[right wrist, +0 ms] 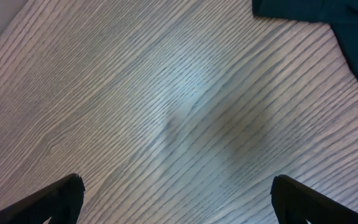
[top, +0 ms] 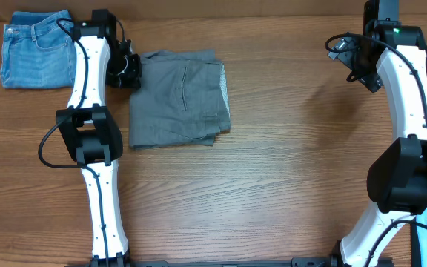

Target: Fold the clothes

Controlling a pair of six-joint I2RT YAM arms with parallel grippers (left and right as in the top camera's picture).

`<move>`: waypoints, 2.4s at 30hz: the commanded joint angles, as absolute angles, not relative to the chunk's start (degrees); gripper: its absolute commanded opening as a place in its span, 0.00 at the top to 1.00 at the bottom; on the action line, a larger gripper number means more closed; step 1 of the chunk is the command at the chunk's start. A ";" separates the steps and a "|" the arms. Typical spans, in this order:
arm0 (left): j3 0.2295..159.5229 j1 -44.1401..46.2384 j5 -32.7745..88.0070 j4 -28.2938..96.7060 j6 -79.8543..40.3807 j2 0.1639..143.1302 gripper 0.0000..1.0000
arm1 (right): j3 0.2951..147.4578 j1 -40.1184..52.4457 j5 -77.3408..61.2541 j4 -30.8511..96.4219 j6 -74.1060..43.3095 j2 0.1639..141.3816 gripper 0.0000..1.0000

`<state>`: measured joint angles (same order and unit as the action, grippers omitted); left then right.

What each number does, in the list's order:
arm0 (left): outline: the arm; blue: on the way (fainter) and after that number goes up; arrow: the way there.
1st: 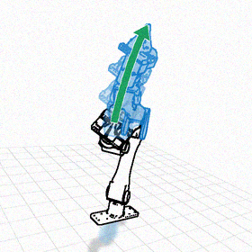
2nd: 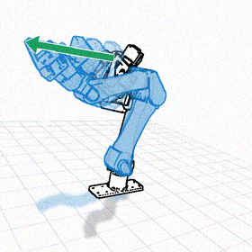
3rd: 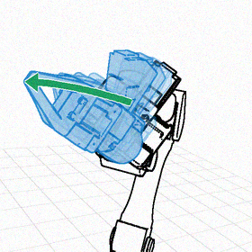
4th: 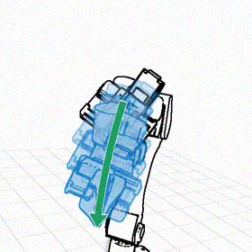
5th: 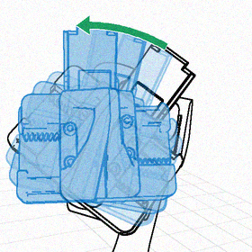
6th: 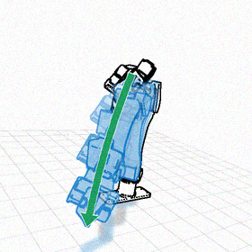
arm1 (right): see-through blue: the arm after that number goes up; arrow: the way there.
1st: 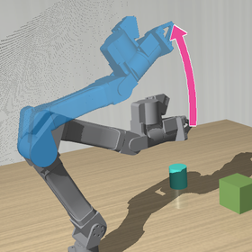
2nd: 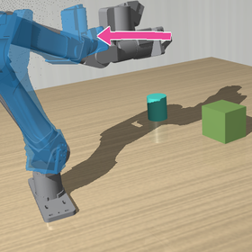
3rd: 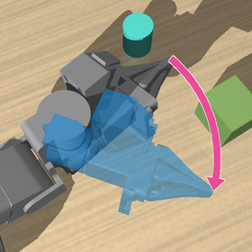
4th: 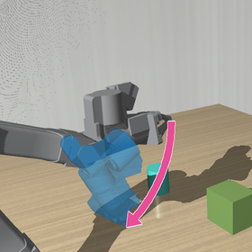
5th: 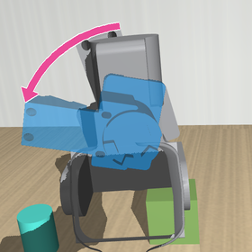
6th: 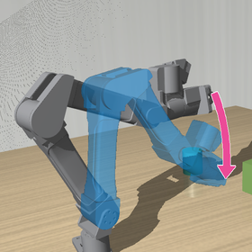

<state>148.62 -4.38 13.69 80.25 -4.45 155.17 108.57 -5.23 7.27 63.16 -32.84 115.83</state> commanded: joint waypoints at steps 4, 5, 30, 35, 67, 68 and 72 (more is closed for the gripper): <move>144.42 -5.28 5.02 78.61 -2.76 155.59 0.96 | 109.73 -5.34 7.27 63.09 -33.06 114.89 0.00; 144.46 -5.67 4.64 78.85 -2.79 155.59 0.96 | 109.73 -5.34 7.27 63.09 -33.06 114.89 0.00; 157.97 -7.27 12.08 91.50 1.34 155.57 0.00 | 109.73 -5.32 7.27 63.09 -33.06 114.89 0.00; 149.62 -7.22 11.97 90.65 3.03 155.57 0.00 | 109.73 -5.34 7.25 63.09 -33.06 114.89 0.00; 131.50 -3.31 23.99 81.30 5.96 155.57 0.71 | 109.73 -5.32 7.27 63.09 -33.06 114.89 0.00; 131.50 -3.33 23.97 81.01 5.72 155.57 0.75 | 109.73 -5.34 7.27 63.09 -33.06 114.89 0.00; 132.09 -3.57 22.98 80.71 4.14 155.57 0.93 | 109.73 -5.34 7.25 63.07 -33.06 114.89 0.00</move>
<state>133.75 -4.25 24.56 81.60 4.29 150.56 108.57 -5.23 7.27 63.16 -32.82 115.83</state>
